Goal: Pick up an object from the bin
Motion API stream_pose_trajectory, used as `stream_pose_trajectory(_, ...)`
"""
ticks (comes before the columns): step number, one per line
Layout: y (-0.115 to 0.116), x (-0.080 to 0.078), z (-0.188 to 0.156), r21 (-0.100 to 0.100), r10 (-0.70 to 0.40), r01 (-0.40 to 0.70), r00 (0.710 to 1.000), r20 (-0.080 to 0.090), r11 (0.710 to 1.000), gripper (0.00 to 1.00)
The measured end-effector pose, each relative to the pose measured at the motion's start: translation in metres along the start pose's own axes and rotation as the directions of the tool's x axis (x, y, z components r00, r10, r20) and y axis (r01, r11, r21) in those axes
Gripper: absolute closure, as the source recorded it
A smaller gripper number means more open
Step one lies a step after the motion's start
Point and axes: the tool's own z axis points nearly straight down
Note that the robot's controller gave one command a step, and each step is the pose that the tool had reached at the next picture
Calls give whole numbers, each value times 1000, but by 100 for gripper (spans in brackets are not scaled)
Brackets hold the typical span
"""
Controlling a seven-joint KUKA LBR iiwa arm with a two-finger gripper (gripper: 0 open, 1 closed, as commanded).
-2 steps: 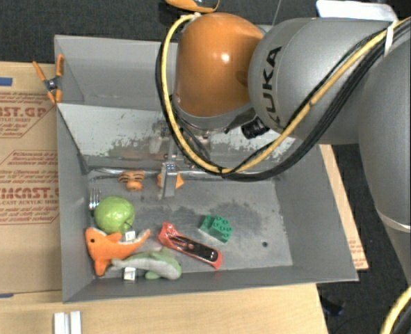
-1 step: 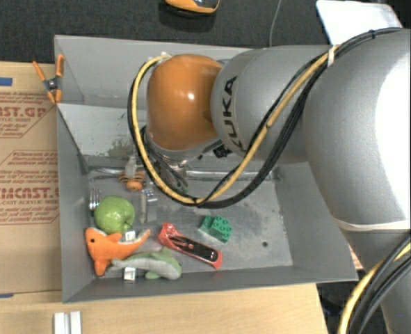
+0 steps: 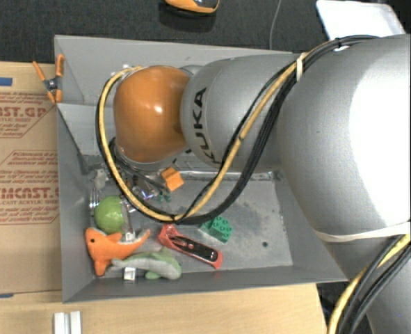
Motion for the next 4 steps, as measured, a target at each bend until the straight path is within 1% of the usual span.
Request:
stream_pose_trajectory(1, -1, 6, 20, 2, 306, -306, 952, -9, 952, 0)
stream_pose_trajectory(2, -1, 14, 64, -1, 146, -146, 989, 1, 989, 0)
stream_pose_trajectory(3, -12, 17, 70, 0, 428, -428, 904, -5, 904, 100)
stream_pose_trajectory(4, -12, 17, 70, 0, 428, -428, 904, -5, 904, 100)
